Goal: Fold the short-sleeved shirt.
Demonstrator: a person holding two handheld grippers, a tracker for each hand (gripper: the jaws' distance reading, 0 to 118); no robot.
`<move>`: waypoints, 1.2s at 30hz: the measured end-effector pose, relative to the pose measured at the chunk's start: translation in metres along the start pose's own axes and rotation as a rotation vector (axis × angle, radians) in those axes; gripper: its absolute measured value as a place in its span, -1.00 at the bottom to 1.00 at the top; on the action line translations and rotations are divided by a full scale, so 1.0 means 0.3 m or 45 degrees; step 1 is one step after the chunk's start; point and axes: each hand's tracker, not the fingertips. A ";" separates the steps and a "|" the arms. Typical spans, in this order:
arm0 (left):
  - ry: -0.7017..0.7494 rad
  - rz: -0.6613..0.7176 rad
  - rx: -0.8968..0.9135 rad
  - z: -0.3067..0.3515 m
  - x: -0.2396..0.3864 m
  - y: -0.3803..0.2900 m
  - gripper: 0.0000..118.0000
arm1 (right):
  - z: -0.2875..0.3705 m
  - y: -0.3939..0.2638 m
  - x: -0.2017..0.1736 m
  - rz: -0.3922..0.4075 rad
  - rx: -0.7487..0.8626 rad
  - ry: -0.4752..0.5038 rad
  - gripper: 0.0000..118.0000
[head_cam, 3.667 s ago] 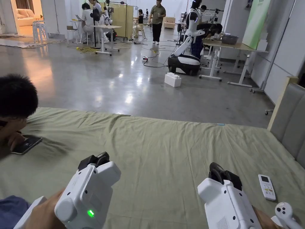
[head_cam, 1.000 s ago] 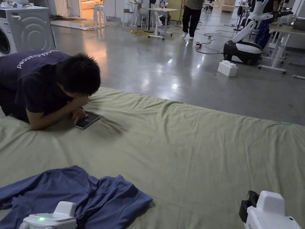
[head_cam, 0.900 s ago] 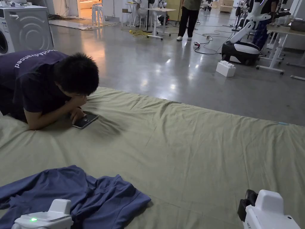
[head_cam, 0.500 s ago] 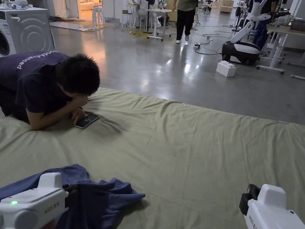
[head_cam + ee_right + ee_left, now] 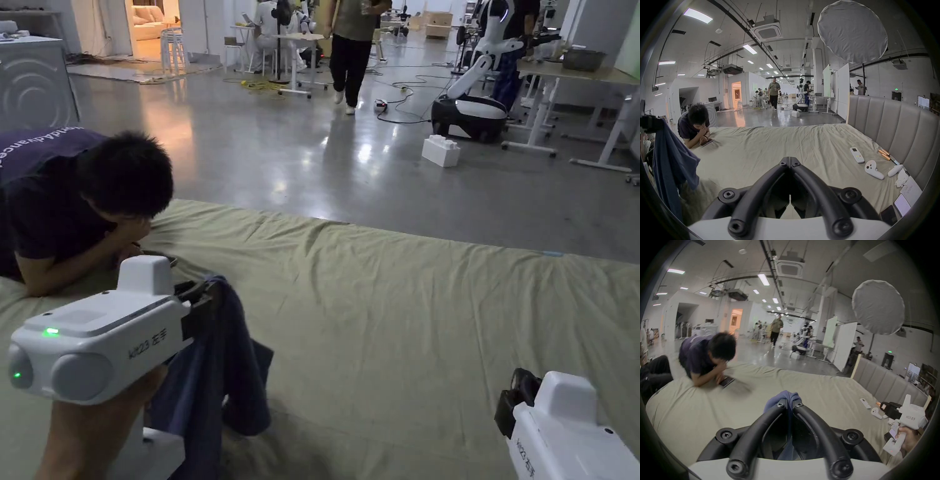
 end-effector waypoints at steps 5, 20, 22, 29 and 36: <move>-0.181 -0.048 0.045 -0.059 0.265 0.084 -0.93 | 0.047 0.022 0.089 -0.007 0.040 -0.052 -0.99; -0.613 -0.027 -0.210 -0.308 0.958 -0.055 -0.93 | 0.161 0.009 0.392 -0.060 0.051 -0.301 -0.99; -0.624 -0.054 -0.298 -0.324 1.013 -0.132 -0.93 | 0.165 -0.009 0.415 -0.074 0.026 -0.322 -0.99; -0.545 -0.041 -0.495 -0.340 1.090 -0.317 -0.91 | 0.145 -0.062 0.429 -0.071 -0.032 -0.324 -0.99; -0.387 -0.121 -0.505 -0.291 1.053 -0.313 0.21 | 0.126 -0.074 0.382 -0.050 -0.069 -0.279 -0.99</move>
